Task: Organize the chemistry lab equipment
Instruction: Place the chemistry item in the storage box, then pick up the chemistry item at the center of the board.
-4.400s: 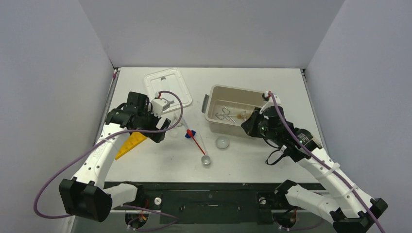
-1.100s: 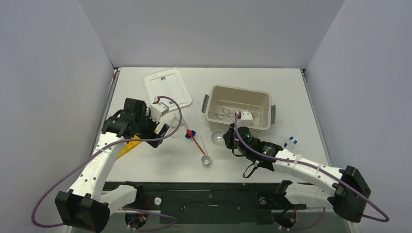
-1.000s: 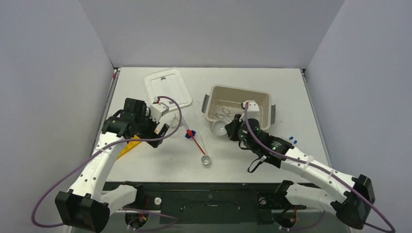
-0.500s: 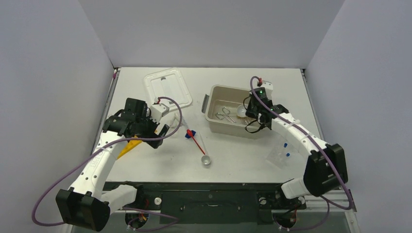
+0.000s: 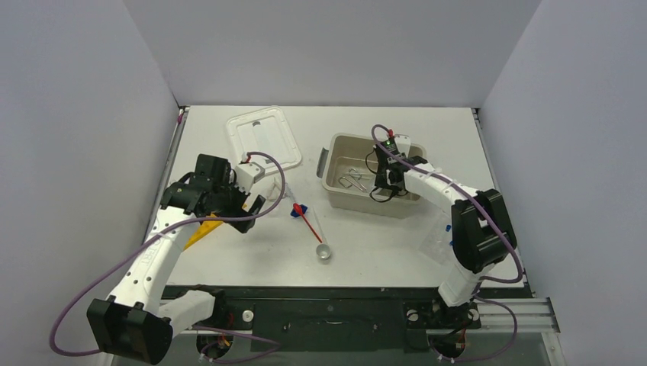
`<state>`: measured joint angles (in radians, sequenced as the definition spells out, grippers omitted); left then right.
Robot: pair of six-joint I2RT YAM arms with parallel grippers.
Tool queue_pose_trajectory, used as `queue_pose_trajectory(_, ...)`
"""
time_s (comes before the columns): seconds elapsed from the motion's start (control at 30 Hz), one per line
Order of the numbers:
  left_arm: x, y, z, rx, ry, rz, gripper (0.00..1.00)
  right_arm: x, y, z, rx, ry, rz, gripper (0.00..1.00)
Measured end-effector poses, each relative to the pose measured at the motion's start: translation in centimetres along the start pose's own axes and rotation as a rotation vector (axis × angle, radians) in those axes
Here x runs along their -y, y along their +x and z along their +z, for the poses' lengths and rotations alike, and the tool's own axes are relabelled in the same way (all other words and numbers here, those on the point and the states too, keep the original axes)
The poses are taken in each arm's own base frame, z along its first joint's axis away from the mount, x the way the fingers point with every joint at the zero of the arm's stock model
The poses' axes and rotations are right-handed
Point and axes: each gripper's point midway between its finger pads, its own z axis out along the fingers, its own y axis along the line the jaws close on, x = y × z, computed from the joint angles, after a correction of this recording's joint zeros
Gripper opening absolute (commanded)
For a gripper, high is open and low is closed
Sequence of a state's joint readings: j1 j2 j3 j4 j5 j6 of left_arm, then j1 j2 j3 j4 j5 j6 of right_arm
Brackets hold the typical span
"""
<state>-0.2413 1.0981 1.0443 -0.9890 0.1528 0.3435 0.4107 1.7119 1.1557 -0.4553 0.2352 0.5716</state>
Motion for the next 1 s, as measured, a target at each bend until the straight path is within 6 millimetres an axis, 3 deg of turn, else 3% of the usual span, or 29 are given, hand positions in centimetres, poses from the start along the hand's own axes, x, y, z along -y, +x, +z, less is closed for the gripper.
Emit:
queue_pose_trajectory(0.1, -0.1, 0.0, -0.1, 0.005, -0.010, 0.000, 0.97, 0.0, -0.4, -0.7, 0.028, 0.021, -0.015, 0.44)
queue_pose_trajectory(0.23, -0.4, -0.2, -0.3, 0.015, -0.027, 0.000, 0.97, -0.9, -2.2, -4.0, 0.113, 0.010, -0.037, 0.50)
queue_pose_trajectory(0.4, -0.9, -0.6, -0.6, 0.040, -0.059, -0.007, 0.96, -4.5, -5.6, -12.7, 0.316, -0.132, -0.053, 0.54)
queue_pose_trajectory(0.53, -1.3, -1.0, -0.9, 0.065, -0.082, -0.013, 0.97, -7.8, -4.4, -19.7, 0.414, -0.304, -0.107, 0.55)
queue_pose_trajectory(0.6, -1.5, -1.0, -1.0, 0.070, -0.091, -0.017, 0.97, -9.6, -1.8, -22.1, 0.422, -0.398, -0.164, 0.54)
queue_pose_trajectory(0.7, -1.8, -1.0, -1.1, 0.071, -0.108, -0.028, 0.97, -11.6, 3.2, -22.7, 0.370, -0.484, -0.270, 0.53)
queue_pose_trajectory(0.87, -2.1, -1.3, -1.2, 0.086, -0.128, -0.040, 0.97, -12.5, 13.2, -18.3, 0.191, -0.472, -0.487, 0.49)
queue_pose_trajectory(1.0, -2.2, -1.4, -1.3, 0.092, -0.136, -0.043, 0.97, -11.9, 17.9, -15.1, 0.086, -0.415, -0.593, 0.45)
